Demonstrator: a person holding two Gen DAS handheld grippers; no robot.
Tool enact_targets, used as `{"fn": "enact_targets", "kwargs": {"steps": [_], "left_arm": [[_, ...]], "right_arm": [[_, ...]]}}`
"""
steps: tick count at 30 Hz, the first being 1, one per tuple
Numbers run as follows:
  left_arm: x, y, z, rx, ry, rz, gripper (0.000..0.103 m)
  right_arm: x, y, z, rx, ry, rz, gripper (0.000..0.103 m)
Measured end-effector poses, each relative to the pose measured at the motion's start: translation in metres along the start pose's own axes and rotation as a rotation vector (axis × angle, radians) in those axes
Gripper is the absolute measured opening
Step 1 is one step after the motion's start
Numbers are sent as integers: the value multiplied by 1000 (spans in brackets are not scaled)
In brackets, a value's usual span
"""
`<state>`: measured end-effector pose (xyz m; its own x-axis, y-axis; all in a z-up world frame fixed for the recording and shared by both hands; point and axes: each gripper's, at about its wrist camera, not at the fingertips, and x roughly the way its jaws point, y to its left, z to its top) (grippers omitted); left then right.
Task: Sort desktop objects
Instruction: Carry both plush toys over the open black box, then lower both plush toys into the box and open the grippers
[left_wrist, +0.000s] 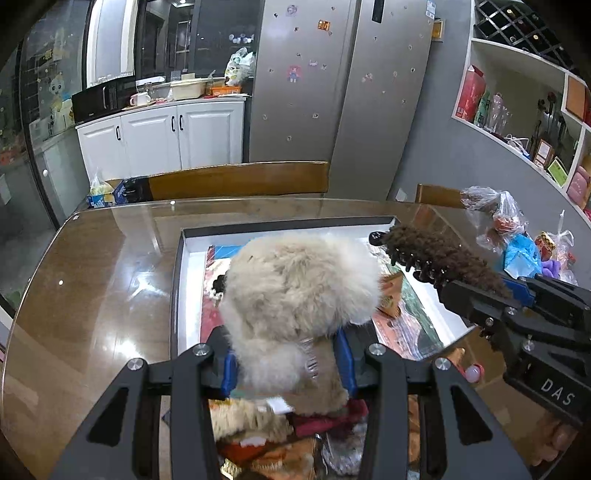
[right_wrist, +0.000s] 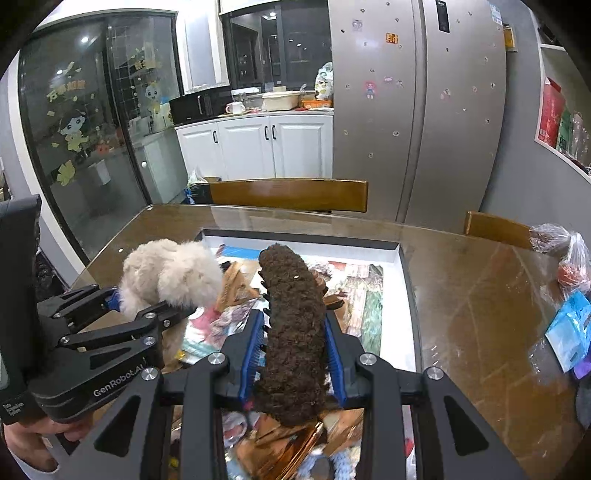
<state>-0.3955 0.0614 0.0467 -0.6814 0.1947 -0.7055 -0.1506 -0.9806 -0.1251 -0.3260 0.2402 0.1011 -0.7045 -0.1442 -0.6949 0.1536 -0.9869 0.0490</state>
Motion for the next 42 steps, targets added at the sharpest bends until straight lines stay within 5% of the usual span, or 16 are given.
{"fn": "enact_targets", "kwargs": {"steps": [12,42], "left_arm": [[31,9,1,-5,35,32,43],[36,7,-7,19,65,13,43]], "right_arm": [[39,-13,1,17,61,-25,33],[33,-8,-7,1,81,-14,33]]}}
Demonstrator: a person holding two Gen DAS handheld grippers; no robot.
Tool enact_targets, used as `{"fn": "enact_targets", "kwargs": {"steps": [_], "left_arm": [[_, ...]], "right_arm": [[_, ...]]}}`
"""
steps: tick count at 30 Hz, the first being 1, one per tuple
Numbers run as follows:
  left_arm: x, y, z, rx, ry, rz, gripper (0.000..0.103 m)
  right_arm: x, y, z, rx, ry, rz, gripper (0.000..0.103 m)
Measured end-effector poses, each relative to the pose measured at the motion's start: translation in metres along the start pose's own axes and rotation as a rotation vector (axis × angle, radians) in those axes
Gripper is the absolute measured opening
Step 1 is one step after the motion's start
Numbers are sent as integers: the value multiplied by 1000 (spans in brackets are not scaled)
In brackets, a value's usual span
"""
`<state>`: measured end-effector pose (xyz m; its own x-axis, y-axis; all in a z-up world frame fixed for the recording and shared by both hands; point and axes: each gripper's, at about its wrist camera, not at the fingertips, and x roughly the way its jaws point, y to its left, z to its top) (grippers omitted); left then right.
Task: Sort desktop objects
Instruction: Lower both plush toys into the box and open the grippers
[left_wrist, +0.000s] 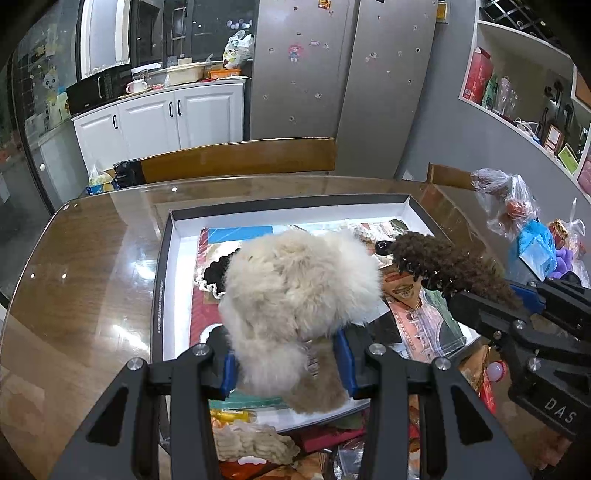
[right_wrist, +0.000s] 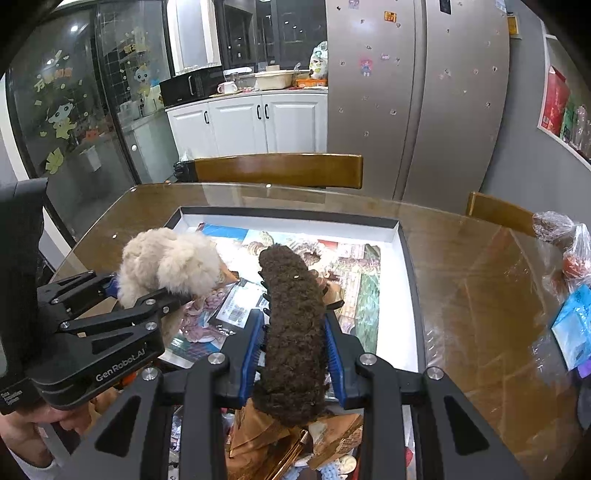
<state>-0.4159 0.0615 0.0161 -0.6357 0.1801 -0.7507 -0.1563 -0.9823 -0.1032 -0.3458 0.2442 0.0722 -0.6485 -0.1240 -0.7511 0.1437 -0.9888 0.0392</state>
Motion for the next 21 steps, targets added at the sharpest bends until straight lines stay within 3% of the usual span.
{"fn": "enact_targets", "kwargs": {"steps": [21], "left_arm": [[-4,-3,2,11,-9,12,43]], "right_arm": [[1,4,-3,-19,12,5,33]]}}
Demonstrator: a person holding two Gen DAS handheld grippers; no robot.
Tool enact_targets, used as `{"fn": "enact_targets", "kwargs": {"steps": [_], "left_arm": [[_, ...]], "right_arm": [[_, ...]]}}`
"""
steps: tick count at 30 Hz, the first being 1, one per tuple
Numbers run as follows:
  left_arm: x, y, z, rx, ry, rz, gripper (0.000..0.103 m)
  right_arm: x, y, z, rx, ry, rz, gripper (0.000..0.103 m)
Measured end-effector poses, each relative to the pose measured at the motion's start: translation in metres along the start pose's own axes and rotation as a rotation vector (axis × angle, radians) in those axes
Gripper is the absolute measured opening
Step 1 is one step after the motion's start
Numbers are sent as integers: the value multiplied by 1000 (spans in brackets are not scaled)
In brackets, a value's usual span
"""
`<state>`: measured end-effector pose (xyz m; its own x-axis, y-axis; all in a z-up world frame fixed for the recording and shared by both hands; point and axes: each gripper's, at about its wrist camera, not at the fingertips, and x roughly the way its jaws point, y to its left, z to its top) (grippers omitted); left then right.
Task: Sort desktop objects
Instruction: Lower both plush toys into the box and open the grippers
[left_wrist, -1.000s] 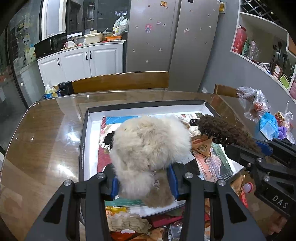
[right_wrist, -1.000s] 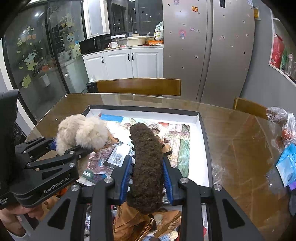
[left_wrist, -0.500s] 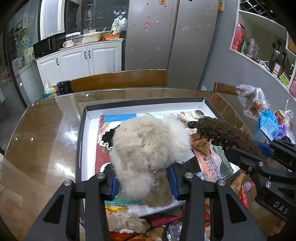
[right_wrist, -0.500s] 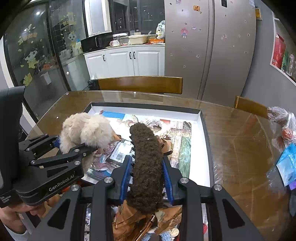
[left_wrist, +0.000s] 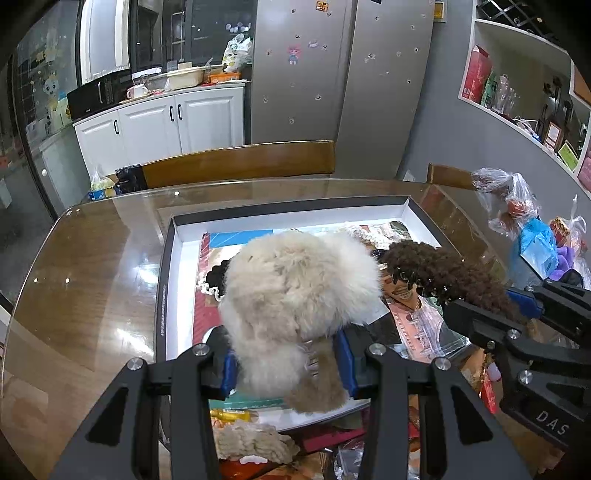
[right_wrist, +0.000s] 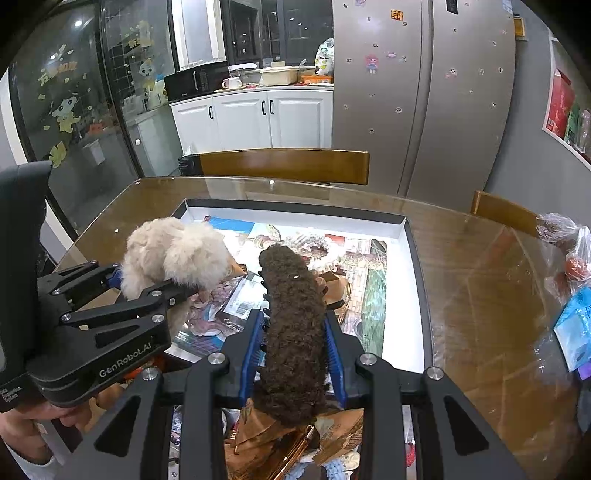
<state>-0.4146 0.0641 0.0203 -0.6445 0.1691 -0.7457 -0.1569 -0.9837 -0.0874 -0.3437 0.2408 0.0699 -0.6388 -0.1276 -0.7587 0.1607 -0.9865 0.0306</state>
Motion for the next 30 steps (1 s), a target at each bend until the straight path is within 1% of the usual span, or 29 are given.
{"fn": "enact_targets", "kwargs": {"steps": [24,27,28,29,30], "left_arm": [[7,1,-1,-3,16,18,44],[9,3,-2,-16,28,33,52],[10,3,-3,-13,32,48,58],[10,3,-3,-5,33,72,65],[10,2,-2,7,29,93,70]], "right_arm": [[8,1,0,-2,13,-12,33],[11,2,0,-4,20,-10,33],[11,3,0,-3,17,-10,33],[10,3,0,-6,8,-18,36],[10,4,0,-10,4,-27,44]]}}
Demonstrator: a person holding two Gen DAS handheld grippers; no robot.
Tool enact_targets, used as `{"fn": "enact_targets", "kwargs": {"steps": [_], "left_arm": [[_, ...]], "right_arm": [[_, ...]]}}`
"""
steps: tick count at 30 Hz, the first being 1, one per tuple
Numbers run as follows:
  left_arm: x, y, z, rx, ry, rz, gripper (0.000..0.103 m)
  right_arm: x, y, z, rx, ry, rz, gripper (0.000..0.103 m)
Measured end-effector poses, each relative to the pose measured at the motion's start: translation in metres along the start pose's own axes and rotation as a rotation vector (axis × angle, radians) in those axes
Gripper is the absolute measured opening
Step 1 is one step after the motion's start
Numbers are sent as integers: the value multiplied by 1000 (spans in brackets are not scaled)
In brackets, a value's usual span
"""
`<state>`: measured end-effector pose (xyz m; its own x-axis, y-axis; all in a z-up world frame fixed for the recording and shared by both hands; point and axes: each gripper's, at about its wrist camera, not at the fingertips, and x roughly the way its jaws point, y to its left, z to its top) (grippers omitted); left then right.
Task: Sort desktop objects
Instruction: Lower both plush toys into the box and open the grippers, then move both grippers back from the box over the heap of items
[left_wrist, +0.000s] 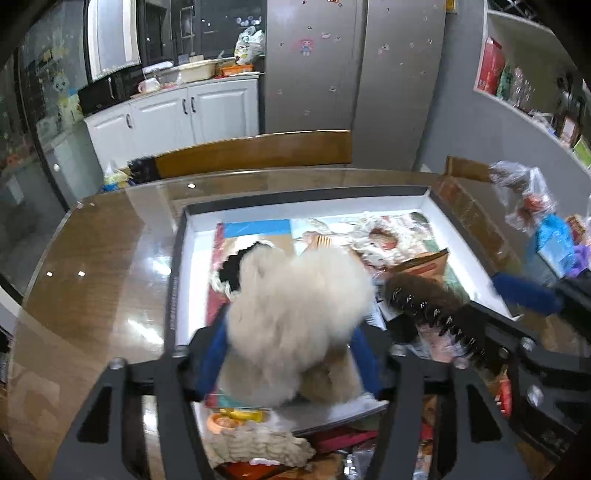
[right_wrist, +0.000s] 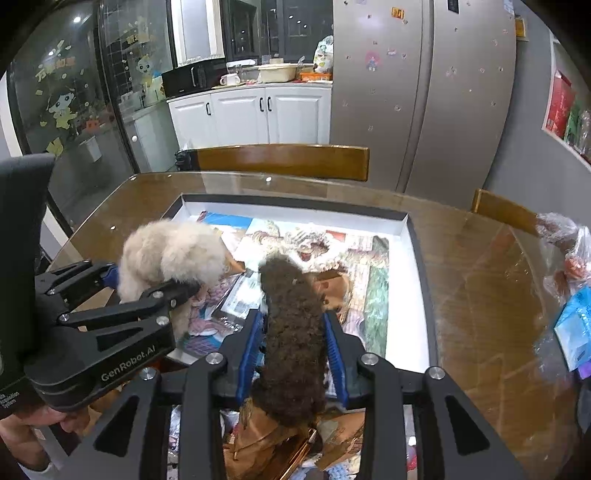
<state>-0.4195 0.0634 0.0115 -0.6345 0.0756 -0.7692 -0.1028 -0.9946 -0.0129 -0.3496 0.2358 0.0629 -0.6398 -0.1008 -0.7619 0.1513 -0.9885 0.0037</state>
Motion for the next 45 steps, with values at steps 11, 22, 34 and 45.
{"fn": "enact_targets", "kwargs": {"steps": [11,22,34,45], "left_arm": [[-19,4,4,3,-45,23,89],[-30,2,4,13,-51,14,90],[-99,-2,0,23,-142,-57,90],[-182,13,-30,8,-221,-78,98]], "right_arm": [[-22,-7,7,29,-62,-16,68],[-36,-2,8,3,-94,-8,68],[-88,5,11,-3,-163,3,79],[-163,32,-5,-57,-275,-19,83]]}}
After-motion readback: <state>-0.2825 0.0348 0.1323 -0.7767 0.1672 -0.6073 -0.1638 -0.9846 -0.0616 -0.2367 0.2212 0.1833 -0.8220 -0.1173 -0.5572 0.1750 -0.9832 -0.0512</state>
